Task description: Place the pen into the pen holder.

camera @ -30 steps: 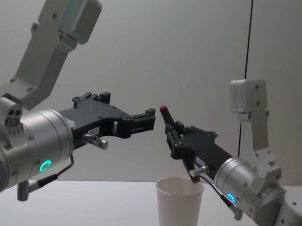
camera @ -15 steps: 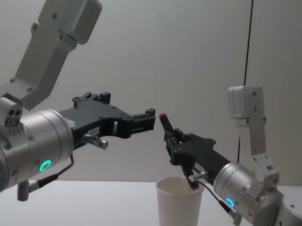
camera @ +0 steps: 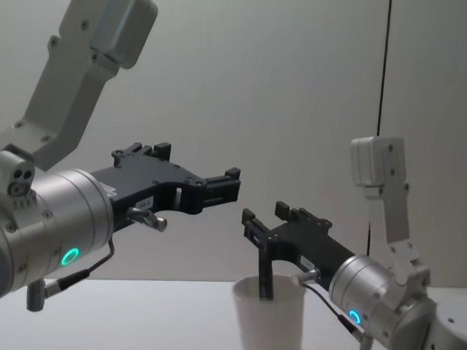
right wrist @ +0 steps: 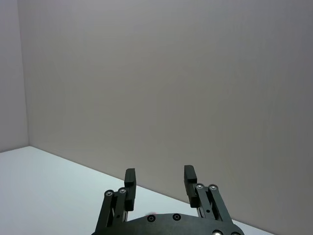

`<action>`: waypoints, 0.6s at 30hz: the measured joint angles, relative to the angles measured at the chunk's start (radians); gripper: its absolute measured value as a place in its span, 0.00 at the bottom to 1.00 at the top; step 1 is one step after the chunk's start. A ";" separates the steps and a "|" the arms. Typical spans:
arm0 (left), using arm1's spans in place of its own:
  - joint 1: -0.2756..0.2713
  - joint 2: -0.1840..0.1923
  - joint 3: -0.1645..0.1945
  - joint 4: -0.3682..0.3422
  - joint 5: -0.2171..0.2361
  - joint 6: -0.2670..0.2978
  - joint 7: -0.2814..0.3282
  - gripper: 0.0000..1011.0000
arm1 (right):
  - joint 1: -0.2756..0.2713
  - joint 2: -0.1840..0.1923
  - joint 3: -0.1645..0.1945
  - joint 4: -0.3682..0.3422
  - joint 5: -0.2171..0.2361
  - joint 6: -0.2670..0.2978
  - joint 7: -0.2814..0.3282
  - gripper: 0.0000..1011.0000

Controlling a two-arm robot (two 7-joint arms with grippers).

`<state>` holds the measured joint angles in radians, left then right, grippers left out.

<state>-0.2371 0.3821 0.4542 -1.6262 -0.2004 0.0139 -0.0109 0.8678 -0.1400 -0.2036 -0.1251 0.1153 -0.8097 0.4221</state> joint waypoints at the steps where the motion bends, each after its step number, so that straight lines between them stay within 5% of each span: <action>1: 0.000 0.000 0.000 0.000 0.000 0.000 0.000 0.99 | 0.001 0.000 0.000 0.002 0.000 0.000 0.000 0.58; 12: 0.000 0.000 0.000 0.000 0.000 0.000 0.000 0.99 | 0.012 -0.003 0.010 0.026 0.002 -0.009 0.007 0.91; 18: 0.000 0.000 0.000 0.000 0.000 0.000 0.000 0.99 | 0.014 -0.003 0.019 0.027 0.009 -0.014 0.012 0.99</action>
<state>-0.2372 0.3821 0.4542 -1.6262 -0.2004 0.0139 -0.0109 0.8816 -0.1430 -0.1842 -0.0977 0.1243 -0.8238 0.4340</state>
